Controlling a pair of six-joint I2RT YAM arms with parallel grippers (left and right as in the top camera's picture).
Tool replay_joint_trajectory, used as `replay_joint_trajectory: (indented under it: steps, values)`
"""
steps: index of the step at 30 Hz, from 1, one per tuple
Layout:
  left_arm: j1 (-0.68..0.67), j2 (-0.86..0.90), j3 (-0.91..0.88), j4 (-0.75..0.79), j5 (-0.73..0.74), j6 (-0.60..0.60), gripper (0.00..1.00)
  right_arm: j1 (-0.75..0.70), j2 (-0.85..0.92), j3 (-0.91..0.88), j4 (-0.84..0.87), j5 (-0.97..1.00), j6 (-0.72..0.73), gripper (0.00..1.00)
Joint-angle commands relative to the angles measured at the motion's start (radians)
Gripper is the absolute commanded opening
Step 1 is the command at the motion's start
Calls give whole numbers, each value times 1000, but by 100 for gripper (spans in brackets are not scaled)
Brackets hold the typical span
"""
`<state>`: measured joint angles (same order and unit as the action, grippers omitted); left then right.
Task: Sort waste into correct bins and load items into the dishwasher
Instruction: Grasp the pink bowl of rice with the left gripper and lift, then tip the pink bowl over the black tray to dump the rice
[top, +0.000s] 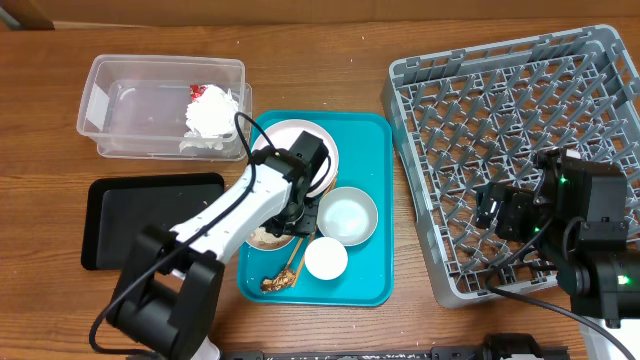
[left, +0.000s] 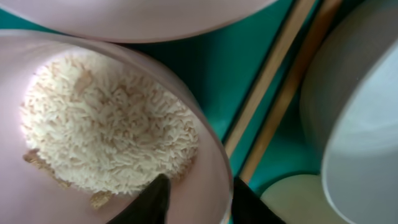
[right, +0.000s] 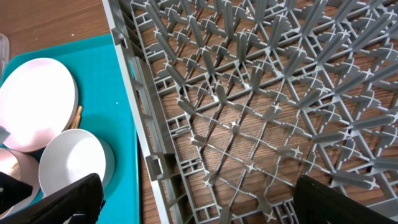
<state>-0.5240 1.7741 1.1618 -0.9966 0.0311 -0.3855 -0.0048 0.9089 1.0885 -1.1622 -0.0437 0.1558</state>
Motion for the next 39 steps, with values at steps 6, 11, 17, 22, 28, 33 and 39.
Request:
replay_joint_trajectory:
  steps: [6, 11, 17, 22, 28, 33, 39]
  values:
    - [-8, 45, -4, 0, 40, -4, 4, 4, -9, 31, 3, 9, -6, 100]
    - [-6, 37, 69, -60, 10, -4, 4, 4, -9, 31, 2, 9, -6, 100]
    - [13, -14, 188, -175, -42, -4, 4, 4, -9, 31, 0, 9, -6, 100]
    - [93, -114, 204, -212, -31, -3, 4, 4, -9, 31, 1, 9, -6, 100]
    - [250, -209, 201, -234, 100, 103, 4, 4, -9, 31, 0, 9, -6, 100]
    - [388, -228, 193, -233, 238, 245, 4, 4, -9, 31, 0, 10, -6, 100]
    - [583, -228, 122, -192, 420, 369, 4, 4, -9, 31, 0, 10, -6, 100]
